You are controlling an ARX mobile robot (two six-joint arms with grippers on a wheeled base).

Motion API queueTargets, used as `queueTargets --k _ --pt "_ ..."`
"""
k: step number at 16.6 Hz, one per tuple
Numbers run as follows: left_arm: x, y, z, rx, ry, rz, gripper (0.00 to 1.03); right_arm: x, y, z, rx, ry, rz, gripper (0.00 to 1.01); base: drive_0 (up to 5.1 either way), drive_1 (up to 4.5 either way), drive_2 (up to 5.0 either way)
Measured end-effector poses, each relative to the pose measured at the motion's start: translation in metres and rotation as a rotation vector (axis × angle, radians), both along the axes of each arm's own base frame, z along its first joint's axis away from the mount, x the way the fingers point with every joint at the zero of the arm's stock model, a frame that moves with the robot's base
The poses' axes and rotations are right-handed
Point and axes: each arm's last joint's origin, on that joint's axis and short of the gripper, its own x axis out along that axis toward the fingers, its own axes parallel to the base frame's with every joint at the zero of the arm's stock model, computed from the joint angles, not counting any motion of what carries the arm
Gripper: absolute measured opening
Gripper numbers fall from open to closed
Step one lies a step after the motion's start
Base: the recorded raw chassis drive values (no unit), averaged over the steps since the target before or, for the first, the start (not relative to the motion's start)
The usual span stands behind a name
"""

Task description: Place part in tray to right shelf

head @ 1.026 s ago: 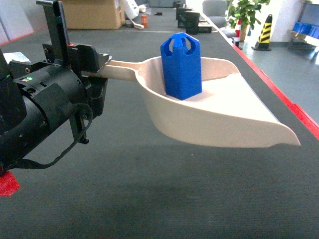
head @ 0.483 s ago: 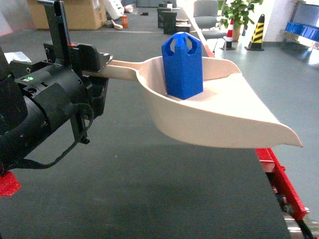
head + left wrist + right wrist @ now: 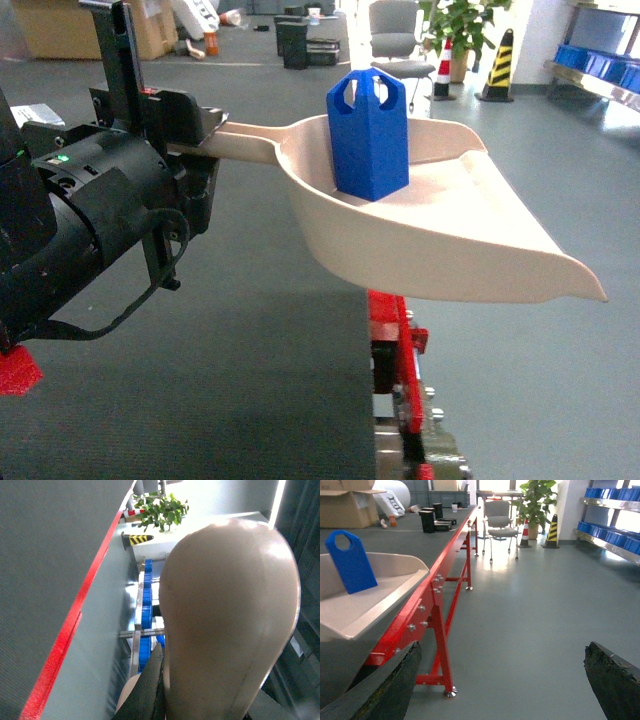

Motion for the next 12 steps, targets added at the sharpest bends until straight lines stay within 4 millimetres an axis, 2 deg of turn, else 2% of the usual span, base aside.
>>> queueTargets --k 12 --pt "0.0001 0.0002 0.0006 0.003 -0.006 0.004 0.17 0.0000 0.0000 0.0000 0.000 0.000 0.000 0.98 5.0 -2.43 -2.4"
